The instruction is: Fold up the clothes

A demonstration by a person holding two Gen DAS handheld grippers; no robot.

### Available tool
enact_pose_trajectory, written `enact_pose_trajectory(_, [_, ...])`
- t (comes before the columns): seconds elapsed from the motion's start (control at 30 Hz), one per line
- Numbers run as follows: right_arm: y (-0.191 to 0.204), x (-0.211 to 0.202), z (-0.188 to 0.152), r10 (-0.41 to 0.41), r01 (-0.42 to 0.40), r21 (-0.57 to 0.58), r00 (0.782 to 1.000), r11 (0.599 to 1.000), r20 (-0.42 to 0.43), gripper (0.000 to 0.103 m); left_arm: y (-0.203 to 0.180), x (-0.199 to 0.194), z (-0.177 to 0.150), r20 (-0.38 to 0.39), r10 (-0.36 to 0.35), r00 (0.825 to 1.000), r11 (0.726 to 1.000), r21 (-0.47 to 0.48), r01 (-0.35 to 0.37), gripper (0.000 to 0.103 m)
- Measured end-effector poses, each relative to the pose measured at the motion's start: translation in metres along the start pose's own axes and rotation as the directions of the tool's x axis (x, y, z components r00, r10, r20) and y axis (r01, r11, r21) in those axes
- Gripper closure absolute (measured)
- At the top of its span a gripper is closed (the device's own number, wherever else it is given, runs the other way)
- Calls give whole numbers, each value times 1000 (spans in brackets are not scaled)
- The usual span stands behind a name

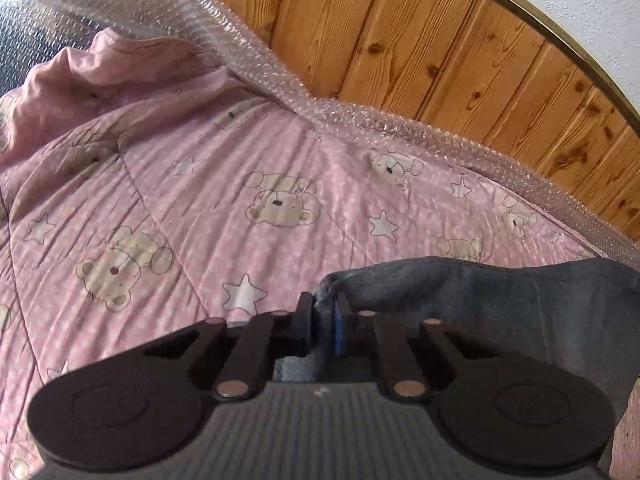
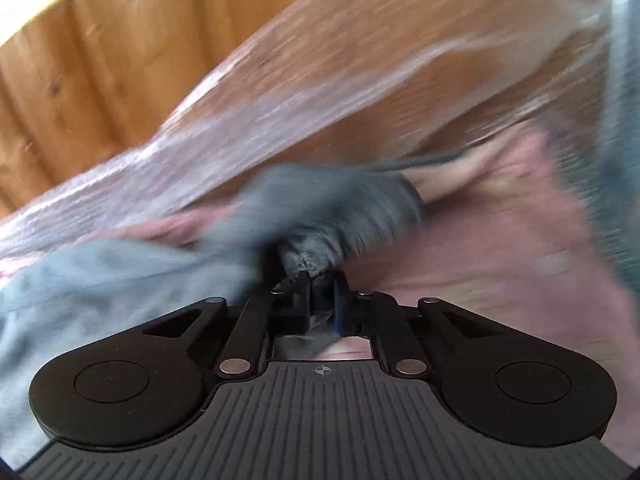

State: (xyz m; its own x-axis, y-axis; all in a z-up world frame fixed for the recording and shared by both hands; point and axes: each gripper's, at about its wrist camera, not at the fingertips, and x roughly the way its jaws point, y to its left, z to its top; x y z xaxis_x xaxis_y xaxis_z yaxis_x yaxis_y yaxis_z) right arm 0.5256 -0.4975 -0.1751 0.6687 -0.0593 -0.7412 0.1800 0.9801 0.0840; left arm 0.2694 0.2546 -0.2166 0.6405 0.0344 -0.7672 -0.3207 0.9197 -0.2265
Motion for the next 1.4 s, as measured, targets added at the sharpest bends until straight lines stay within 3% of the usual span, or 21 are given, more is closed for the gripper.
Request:
enact_pose_trajectory(0.1, [-51, -29, 12, -94, 91, 93, 995, 991, 26, 97, -3, 7, 6, -1, -16, 1000, 1000, 16, 16, 93])
enact_pose_trajectory(0.2, [-87, -31, 8, -241, 244, 87, 970, 966, -45, 94, -8, 14, 6, -37, -30, 999, 999, 33, 31, 91])
enact_pose_trajectory(0.23, [-96, -27, 4, -251, 259, 91, 964, 962, -84, 81, -9, 15, 6, -48, -23, 999, 999, 42, 25, 90])
enact_pose_trajectory(0.27, [-104, -24, 0, -238, 252, 105, 963, 962, -128, 78, -11, 16, 5, -58, -16, 998, 999, 51, 19, 90])
enact_pose_trajectory(0.33, [-99, -40, -6, -281, 288, 91, 957, 953, -78, 55, -10, 12, 4, -58, -9, 998, 999, 49, 12, 84])
enact_pose_trajectory(0.37, [-94, -52, -9, -311, 313, 79, 950, 947, -34, 50, -5, 5, 3, -37, -8, 999, 999, 31, 9, 80])
enact_pose_trajectory(0.43, [-81, -73, -13, -353, 351, 46, 934, 935, 49, 38, 6, -9, 3, 8, 4, 1000, 1000, -7, -4, 46])
enact_pose_trajectory(0.5, [-59, -87, -19, -342, 345, -15, 934, 939, 102, 22, 18, -19, 1, 41, 12, 999, 999, -40, -11, 36])
enact_pose_trajectory(0.53, [-47, -91, -23, -309, 316, -47, 945, 948, 106, 16, 24, -19, 2, 36, 3, 999, 999, -52, -1, 35])
enact_pose_trajectory(0.67, [4, -95, -50, -170, 184, -199, 982, 963, 86, 13, 24, -1, 4, -49, -131, 990, 988, -84, 127, 28])
enact_pose_trajectory(0.7, [16, -93, -55, -144, 158, -233, 987, 960, 76, 12, 18, 5, 5, -73, -172, 982, 983, -74, 166, 30])
enact_pose_trajectory(0.73, [30, -88, -60, -125, 137, -253, 990, 958, 63, 12, 7, 9, 6, -95, -183, 979, 983, -18, 182, 52])
enact_pose_trajectory(0.77, [44, -82, -64, -109, 118, -266, 993, 957, 49, 12, -4, 12, 8, -117, -190, 975, 980, 38, 195, 82])
enact_pose_trajectory(0.8, [57, -79, -69, -90, 96, -275, 995, 957, 35, 12, -16, 16, 10, -128, -134, 983, 983, 107, 148, 102])
enact_pose_trajectory(0.87, [78, -76, -77, -46, 47, -288, 999, 956, 10, 12, -29, 10, 20, -57, -88, 995, 983, 155, 96, 101])
enact_pose_trajectory(0.97, [85, -66, -80, -53, 48, -281, 999, 958, -11, 12, -24, 2, 49, 63, -29, 998, 995, 95, 23, 101])
enact_pose_trajectory(1.13, [88, -47, -81, -86, 72, -263, 995, 962, -42, 12, -23, 31, 67, 51, 41, 998, 991, 126, -47, 100])
enact_pose_trajectory(1.23, [81, -47, -83, -52, 38, -247, 997, 968, -49, 12, -22, 38, 58, 28, 67, 997, 988, 136, -70, 99])
enact_pose_trajectory(1.4, [79, -29, -86, -76, 23, -404, 990, 914, -116, 14, -20, 41, 53, 46, 103, 994, 987, 122, -108, 98])
